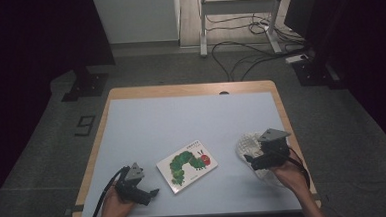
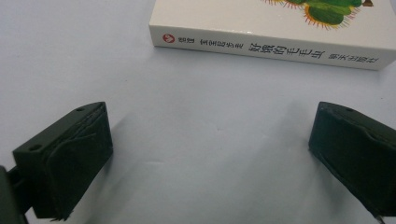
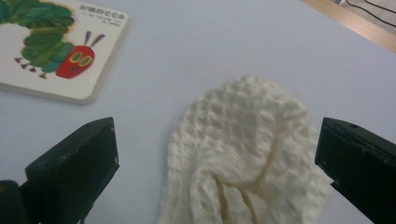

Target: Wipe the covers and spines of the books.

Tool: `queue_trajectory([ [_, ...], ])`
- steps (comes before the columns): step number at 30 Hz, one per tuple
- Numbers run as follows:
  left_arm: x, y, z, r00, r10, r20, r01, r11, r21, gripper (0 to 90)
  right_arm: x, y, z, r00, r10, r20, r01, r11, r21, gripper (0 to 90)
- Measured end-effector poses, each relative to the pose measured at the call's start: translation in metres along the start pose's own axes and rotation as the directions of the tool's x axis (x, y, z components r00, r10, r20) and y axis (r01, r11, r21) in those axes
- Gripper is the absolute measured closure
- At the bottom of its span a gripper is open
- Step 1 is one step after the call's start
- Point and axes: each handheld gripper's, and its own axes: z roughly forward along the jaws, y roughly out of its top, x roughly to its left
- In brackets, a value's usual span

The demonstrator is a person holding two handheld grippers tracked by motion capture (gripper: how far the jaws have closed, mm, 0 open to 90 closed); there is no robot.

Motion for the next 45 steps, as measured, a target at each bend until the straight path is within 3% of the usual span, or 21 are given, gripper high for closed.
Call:
queue_trajectory([
  [14, -0.014, 0.019, 0.016, 0.9972, 0.059, 0.046, -0.059, 0.9983, 0.002, 0.0, 0.027, 0.027, 0.025, 0.9942, -0.069, -0.082, 0.068, 0.998, -0.007, 1.0],
  [26, -0.019, 0.027, 0.024, 0.9937, 0.088, 0.070, -0.089, 0.9961, 0.003, 0.0, 0.045, 0.039, 0.050, 0.9845, -0.090, -0.151, 0.092, 0.996, 0.005, 1.1],
  [45, -0.027, 0.032, 0.029, 0.9947, 0.081, 0.063, -0.082, 0.9966, 0.004, 0.0, 0.062, 0.042, 0.091, 0.9656, -0.094, -0.243, 0.103, 0.994, 0.025, 1.2],
])
